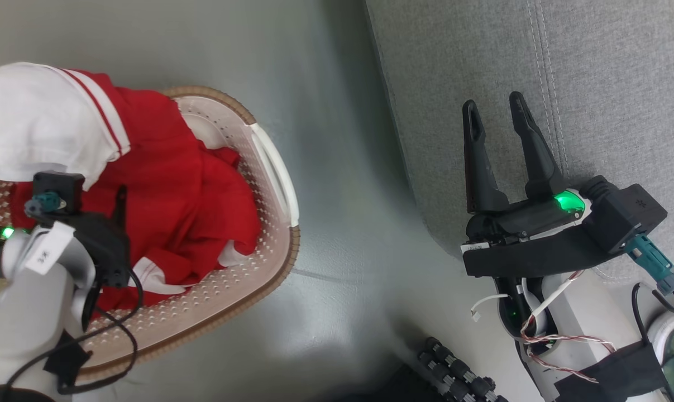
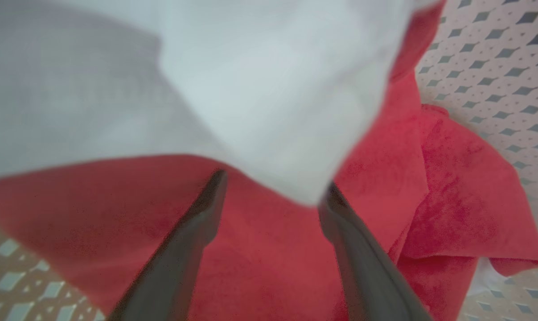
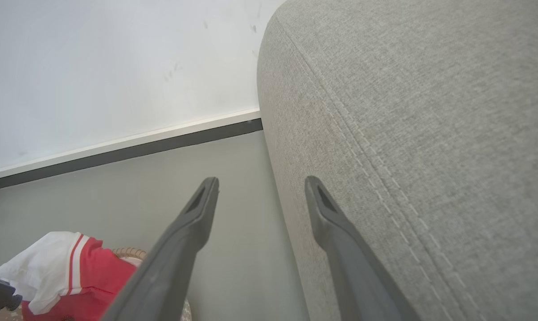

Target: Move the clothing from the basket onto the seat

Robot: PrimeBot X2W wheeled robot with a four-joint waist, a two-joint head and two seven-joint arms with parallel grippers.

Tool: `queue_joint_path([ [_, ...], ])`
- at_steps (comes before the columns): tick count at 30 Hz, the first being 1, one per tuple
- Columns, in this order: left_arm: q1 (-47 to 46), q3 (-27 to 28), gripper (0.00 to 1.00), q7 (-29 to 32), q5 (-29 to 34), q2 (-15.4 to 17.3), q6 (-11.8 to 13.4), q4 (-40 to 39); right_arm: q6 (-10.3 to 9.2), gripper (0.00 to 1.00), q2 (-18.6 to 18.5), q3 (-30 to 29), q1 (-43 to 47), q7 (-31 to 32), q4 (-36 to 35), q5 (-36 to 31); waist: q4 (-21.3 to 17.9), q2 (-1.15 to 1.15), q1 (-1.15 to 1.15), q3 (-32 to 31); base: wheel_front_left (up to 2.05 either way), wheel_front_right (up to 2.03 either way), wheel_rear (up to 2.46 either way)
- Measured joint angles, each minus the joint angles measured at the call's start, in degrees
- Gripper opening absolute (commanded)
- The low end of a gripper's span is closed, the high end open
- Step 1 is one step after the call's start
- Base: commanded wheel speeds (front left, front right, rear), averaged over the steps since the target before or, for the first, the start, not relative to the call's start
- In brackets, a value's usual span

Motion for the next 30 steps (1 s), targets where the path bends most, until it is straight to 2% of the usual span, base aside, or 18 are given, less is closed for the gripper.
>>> queue_joint_path([
  [8,-2.1,-2.3,1.0,3.6,1.8,1.7,-0.6,5.1,0.45,1.0,0.6,0.3,-0.7,-0.3,0.2,-0.5,-1.4,0.0,0.0,1.7,0.0,0.0,0.0],
  [19,-2.4,-5.5,1.0,10.3,1.9,0.2,-3.1,11.1,1.03,1.0,1.4,0.2,-1.0,-0.4,1.1,-0.6,-2.3,-0.01,0.0,2.4,0.0,0.0,0.0],
  [20,-2.4,-5.6,0.76,10.6,1.9,0.1,-3.1,11.3,1.04,1.0,1.4,0.1,-1.1,-0.4,1.2,-0.6,-2.3,0.0,0.0,2.4,0.0,0.0,0.0],
  [21,-2.5,-5.8,0.18,10.7,1.9,0.0,-3.1,11.5,1.13,1.0,1.4,0.1,-1.1,-0.4,1.3,-0.8,-2.3,0.0,0.0,2.5,0.0,0.0,0.0],
  [22,-2.7,-5.9,0.0,11.0,1.9,0.0,-3.2,11.7,1.21,1.0,1.4,0.1,-1.1,-0.4,1.4,-1.0,-2.2,0.0,0.0,2.5,0.0,0.0,0.0],
  [30,-3.4,-6.2,0.0,10.5,1.5,-0.2,-3.6,12.4,1.46,1.0,1.6,-0.3,-1.1,-0.4,2.0,-1.2,-2.1,0.0,0.0,2.4,0.0,0.0,0.0],
])
